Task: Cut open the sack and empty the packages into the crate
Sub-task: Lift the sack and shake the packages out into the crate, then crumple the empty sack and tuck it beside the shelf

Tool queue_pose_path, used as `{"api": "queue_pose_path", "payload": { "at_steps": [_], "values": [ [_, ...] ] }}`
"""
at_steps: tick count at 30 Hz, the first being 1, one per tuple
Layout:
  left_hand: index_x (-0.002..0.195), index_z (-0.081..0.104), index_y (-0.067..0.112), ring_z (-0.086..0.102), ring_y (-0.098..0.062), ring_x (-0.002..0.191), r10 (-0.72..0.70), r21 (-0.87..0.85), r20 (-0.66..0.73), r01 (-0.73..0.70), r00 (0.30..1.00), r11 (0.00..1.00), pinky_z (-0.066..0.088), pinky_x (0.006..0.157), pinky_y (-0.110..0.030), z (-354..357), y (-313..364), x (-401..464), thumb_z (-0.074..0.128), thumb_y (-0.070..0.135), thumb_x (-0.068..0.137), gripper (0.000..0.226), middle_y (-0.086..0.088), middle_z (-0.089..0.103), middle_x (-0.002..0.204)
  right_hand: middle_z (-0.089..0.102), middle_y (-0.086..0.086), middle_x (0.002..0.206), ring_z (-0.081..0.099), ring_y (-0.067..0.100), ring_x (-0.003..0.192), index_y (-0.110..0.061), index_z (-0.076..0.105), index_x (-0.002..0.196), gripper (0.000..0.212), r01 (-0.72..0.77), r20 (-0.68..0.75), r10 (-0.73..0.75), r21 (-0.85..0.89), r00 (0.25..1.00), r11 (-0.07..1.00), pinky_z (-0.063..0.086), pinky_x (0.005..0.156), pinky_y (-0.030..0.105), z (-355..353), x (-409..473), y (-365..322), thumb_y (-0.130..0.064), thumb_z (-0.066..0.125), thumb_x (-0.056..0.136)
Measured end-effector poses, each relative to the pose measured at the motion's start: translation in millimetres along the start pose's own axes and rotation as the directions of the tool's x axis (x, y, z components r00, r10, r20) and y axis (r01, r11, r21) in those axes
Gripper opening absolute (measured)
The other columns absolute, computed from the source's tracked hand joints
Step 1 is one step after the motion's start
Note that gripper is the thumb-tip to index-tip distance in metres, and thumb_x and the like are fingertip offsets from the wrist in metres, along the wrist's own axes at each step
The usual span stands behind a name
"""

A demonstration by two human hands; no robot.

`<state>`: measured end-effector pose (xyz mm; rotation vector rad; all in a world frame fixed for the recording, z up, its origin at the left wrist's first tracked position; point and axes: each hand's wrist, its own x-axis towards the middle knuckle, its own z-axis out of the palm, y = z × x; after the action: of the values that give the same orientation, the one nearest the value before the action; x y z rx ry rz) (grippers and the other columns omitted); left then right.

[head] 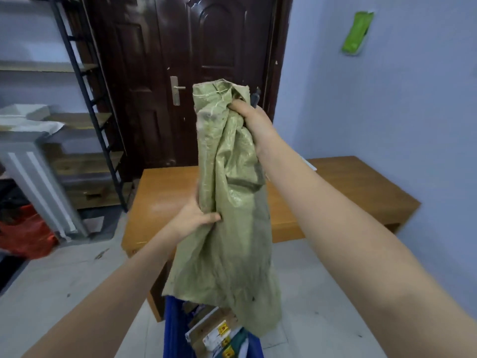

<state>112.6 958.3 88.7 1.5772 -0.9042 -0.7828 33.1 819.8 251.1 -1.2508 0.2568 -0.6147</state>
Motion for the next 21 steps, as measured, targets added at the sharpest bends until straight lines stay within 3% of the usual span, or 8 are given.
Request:
{"api": "queue_pose_path", "payload": {
  "at_steps": [3,5,7,10,14,18,20,21],
  "values": [
    [0.143,0.03,0.004,0.055,-0.004,0.108,0.009,0.071,0.121,-0.018,0.993,0.997,0.041,0.099,-0.02,28,-7,-7,0.087,0.04,0.042,0.122,-0.003,0.055,0.124,0.066,0.01,0.071,0.066,0.024,0.064,-0.007,0.064,0.087,0.009,0.037,-0.081,-0.031,0.081,0.996,0.996,0.055,0.073,0.036,11,-5,-7,-0.015,0.059,0.089],
    [0.127,0.048,0.002,0.063,0.01,0.091,0.092,-0.063,0.176,-0.082,0.98,0.995,0.048,0.084,-0.01,65,-1,-15,0.076,0.023,0.056,0.079,-0.002,0.061,0.112,0.065,0.011,0.08,0.065,0.027,0.073,-0.008,0.064,0.094,0.013,0.044,-0.15,-0.034,0.062,0.988,0.997,0.052,0.085,0.043,14,-9,-7,-0.019,0.06,0.088],
    [0.107,0.062,0.013,0.067,0.009,0.086,0.132,-0.152,0.215,-0.1,0.968,0.983,0.054,0.08,-0.017,98,4,-18,0.071,0.01,0.062,0.046,0.009,0.072,0.099,0.065,0.012,0.082,0.064,0.028,0.077,-0.01,0.064,0.092,0.013,0.053,-0.216,-0.044,0.032,0.975,0.998,0.049,0.092,0.048,11,-18,-8,-0.021,0.062,0.085],
    [0.106,0.067,0.017,0.067,-0.021,0.104,0.084,-0.231,0.174,-0.043,0.981,0.972,0.052,0.094,-0.047,130,5,-11,0.076,0.006,0.067,0.041,-0.004,0.072,0.111,0.064,0.012,0.081,0.063,0.029,0.078,-0.011,0.064,0.086,0.013,0.108,-0.307,-0.105,-0.008,0.946,0.994,0.05,0.089,0.048,-6,-46,-24,-0.022,0.067,0.08],
    [0.11,0.062,0.01,0.061,-0.023,0.094,-0.142,-0.334,0.008,0.137,0.99,0.933,0.049,0.086,-0.036,139,17,-1,0.072,0.006,0.079,0.033,-0.007,0.066,0.104,0.067,0.014,0.078,0.066,0.029,0.077,-0.007,0.065,0.086,0.016,0.129,-0.414,-0.241,-0.28,0.878,0.951,0.054,0.078,0.042,-56,-109,-71,-0.02,0.068,0.078],
    [0.102,0.062,0.011,0.059,-0.023,0.089,-0.089,-0.364,-0.131,0.035,0.987,0.931,0.049,0.075,-0.033,139,40,17,0.06,0.005,0.087,0.016,-0.01,0.066,0.093,0.063,0.013,0.069,0.065,0.023,0.066,-0.004,0.06,0.077,0.016,-0.034,-0.42,-0.332,-0.662,0.844,0.749,0.052,0.063,0.033,-113,-197,-109,-0.018,0.067,0.078],
    [0.092,0.064,0.015,0.063,-0.024,0.081,-0.108,-0.552,-0.107,0.031,0.988,0.833,0.053,0.067,-0.032,149,66,24,0.056,0.015,0.088,0.009,-0.008,0.066,0.088,0.058,0.009,0.057,0.055,0.011,0.044,0.002,0.058,0.073,0.024,-0.245,-0.461,-0.266,-0.782,0.847,0.574,0.043,0.055,0.025,-142,-242,-109,-0.018,0.064,0.084],
    [0.095,0.066,0.017,0.065,-0.025,0.08,-0.132,-0.664,-0.069,0.054,0.989,0.745,0.056,0.069,-0.035,160,81,25,0.057,0.023,0.087,0.013,-0.008,0.069,0.092,0.06,0.015,0.06,0.048,0.008,0.036,0.009,0.06,0.081,0.029,-0.347,-0.496,-0.213,-0.799,0.842,0.491,0.039,0.056,0.027,-156,-263,-104,-0.019,0.063,0.086]
  ]
}}
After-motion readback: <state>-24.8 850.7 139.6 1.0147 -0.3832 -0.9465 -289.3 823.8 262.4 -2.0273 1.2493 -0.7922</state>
